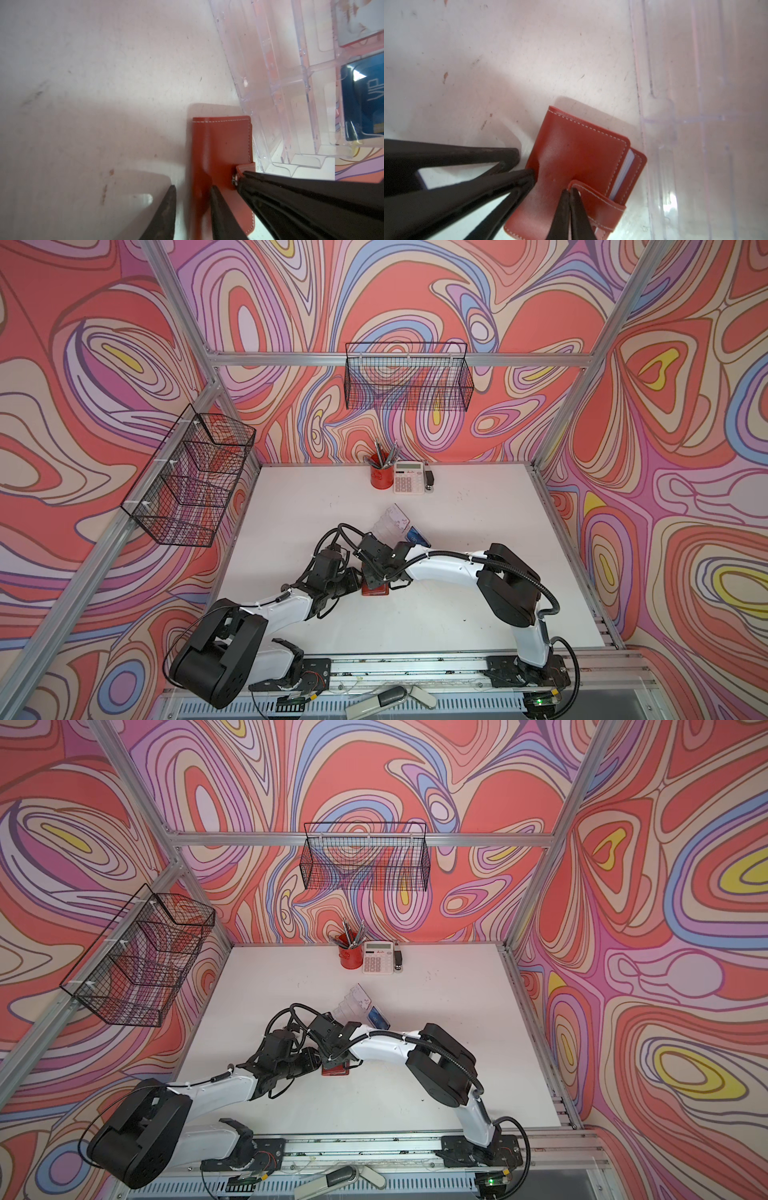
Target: Put the credit cards into the card holder
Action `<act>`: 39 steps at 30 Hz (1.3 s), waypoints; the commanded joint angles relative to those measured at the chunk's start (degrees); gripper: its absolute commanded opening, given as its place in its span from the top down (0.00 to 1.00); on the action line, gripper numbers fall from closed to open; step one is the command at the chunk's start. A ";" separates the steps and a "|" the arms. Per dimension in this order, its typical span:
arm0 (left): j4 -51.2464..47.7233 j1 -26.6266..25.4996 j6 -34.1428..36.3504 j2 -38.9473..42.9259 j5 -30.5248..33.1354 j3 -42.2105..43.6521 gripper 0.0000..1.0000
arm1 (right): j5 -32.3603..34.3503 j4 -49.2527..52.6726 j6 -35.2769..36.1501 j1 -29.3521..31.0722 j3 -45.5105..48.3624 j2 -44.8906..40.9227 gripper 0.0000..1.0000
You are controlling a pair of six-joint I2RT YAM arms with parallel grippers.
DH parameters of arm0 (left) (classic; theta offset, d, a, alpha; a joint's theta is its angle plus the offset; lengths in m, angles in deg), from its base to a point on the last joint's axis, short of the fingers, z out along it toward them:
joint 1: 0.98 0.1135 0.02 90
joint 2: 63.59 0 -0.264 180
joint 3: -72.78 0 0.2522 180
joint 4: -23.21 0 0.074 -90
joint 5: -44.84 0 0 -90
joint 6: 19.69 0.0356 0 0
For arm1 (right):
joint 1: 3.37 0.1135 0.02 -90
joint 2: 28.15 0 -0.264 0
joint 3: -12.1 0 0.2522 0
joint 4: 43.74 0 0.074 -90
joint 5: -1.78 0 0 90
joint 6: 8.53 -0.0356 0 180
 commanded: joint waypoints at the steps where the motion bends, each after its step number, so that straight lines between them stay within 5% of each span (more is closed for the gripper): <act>1: -1.97 1.68 -0.81 3.26 -0.50 2.37 0.68 | 4.51 15.69 1.55 -1.75 3.98 11.59 1.00; 15: -21.47 12.41 2.00 27.06 3.08 3.81 0.66 | 7.24 26.90 2.18 -1.82 -4.89 15.18 1.00; 26: -43.46 12.94 4.00 33.72 20.48 -6.18 0.60 | 8.35 31.87 0.78 -1.79 -9.28 18.24 1.00; 32: -39.55 12.98 3.72 39.16 18.16 -1.82 0.45 | 8.06 33.17 0.59 -1.73 -10.64 20.79 1.00; 39: -40.14 12.98 4.27 38.98 17.73 -2.46 0.44 | 8.42 34.24 0.59 -1.31 -11.00 21.92 1.00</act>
